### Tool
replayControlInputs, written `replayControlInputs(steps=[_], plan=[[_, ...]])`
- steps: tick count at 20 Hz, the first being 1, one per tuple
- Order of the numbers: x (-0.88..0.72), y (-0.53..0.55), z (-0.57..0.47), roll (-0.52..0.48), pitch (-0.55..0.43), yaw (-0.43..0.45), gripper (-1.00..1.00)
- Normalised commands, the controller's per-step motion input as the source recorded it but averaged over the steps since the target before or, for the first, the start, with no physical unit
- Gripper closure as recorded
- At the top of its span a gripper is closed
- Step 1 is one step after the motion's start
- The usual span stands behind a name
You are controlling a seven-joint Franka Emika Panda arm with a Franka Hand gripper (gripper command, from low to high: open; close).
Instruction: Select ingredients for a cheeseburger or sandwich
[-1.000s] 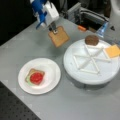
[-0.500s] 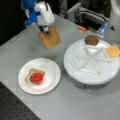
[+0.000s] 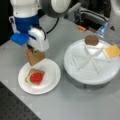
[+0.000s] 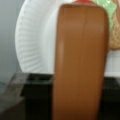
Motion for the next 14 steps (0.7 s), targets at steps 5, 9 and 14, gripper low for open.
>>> replayControlInputs(steps=[5,9,14], plan=[[0.53,-0.24,0.03,0.018,0.164,0.211,1.00],[0.37,-0.07,0.05,0.141,0.125,0.134,1.00],[0.35,0.03,0.07,0.199,0.097,0.079,1.00]])
